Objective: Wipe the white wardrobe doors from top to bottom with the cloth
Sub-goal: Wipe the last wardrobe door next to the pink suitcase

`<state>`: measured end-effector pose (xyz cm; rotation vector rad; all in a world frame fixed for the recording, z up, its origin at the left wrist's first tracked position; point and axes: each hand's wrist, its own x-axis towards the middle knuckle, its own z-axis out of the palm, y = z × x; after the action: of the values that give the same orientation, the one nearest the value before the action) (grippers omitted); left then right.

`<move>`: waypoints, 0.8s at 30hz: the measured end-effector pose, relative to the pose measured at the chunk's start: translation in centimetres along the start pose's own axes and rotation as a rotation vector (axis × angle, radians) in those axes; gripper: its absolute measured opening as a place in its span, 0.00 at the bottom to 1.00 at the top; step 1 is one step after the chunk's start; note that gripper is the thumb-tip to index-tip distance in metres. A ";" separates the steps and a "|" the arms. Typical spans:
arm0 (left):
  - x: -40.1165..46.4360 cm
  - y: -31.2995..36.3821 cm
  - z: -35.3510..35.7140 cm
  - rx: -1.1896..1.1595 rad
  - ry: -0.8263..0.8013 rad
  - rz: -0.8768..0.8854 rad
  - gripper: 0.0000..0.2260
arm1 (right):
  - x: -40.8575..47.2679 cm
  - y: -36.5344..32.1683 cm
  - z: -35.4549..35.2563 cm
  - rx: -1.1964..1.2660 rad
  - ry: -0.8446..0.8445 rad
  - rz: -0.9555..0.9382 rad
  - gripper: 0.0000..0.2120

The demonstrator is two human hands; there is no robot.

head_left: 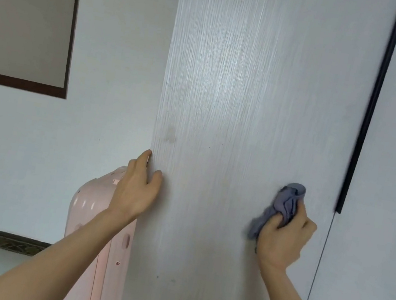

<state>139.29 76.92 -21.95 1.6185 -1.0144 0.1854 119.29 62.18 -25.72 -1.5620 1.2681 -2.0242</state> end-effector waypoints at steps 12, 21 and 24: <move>1.2 1.7 -2.9 -0.089 -0.154 -0.090 0.20 | -1.4 -10.7 6.3 -0.256 -0.291 -1.000 0.28; 2.6 2.8 -4.8 -0.442 -0.202 -0.289 0.18 | 3.5 -15.4 5.9 -0.132 -0.114 -0.861 0.15; 2.8 2.4 -5.4 -0.521 -0.186 -0.310 0.20 | 2.9 -16.7 7.5 -0.206 0.027 -0.921 0.17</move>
<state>141.44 80.19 -16.73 1.2998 -0.8456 -0.4161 129.43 66.34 -10.74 -2.5564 0.8343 -2.4419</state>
